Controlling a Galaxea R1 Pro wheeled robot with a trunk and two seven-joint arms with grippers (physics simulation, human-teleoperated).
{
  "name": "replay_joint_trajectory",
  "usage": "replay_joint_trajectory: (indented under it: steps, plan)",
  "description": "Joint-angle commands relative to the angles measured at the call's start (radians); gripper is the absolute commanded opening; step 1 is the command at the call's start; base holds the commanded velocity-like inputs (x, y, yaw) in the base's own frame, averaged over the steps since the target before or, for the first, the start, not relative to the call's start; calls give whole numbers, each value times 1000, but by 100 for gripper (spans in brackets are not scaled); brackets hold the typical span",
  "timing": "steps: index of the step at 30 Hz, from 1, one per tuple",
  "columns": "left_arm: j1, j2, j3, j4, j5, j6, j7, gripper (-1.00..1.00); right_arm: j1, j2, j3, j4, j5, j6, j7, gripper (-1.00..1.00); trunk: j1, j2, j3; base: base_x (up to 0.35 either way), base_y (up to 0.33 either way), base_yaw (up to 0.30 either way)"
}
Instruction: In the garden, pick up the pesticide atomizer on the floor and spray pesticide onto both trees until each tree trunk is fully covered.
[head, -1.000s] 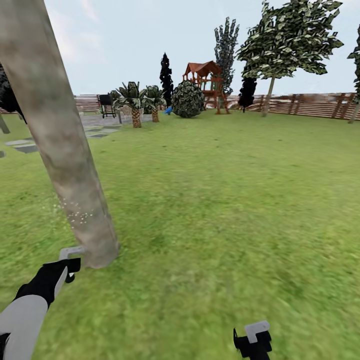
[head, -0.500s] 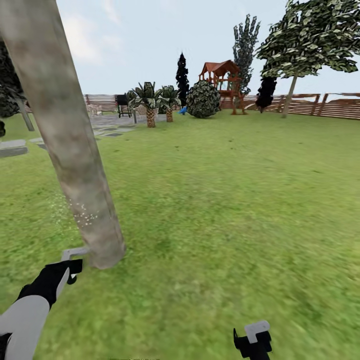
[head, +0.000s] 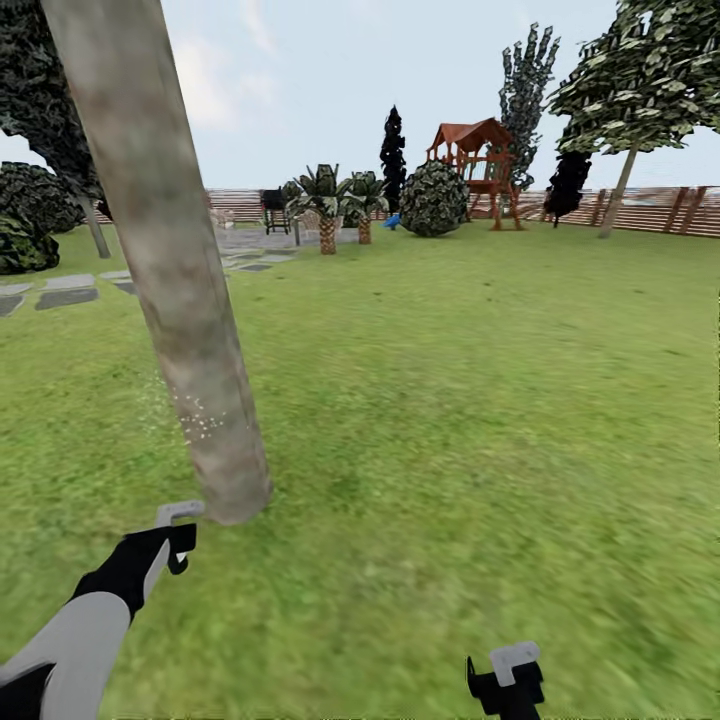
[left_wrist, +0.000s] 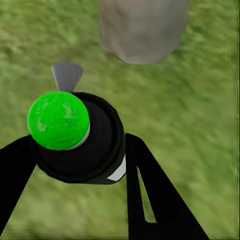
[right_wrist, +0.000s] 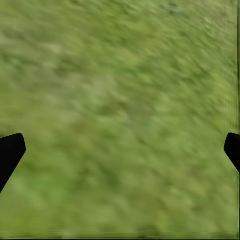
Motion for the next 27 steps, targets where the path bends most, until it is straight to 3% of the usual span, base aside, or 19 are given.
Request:
replay_joint_trajectory:
  steps: [1,8,17,20,27]
  plan:
    - [-1,-2,5,-2,-6,5,-1,-100,-1,0,8,1,5,1,-10,100,0,0,-1,-52,-247,1]
    - [-1,-3,5,5,-6,-3,-1,-100,-1,-4,7,1,5,1,-10,100,0,0,-1,8,-269,0]
    - [4,0,6,25,-6,-38,1,-100,-1,-8,7,1,4,1,-10,100,0,0,-1,270,-147,77]
    - [11,9,23,87,10,-177,0,-100,-1,-7,7,1,4,1,-11,100,0,0,-1,303,-107,267]
    - [12,7,25,100,21,-210,8,-100,-1,-7,7,1,4,1,-12,100,0,0,-1,293,-129,275]
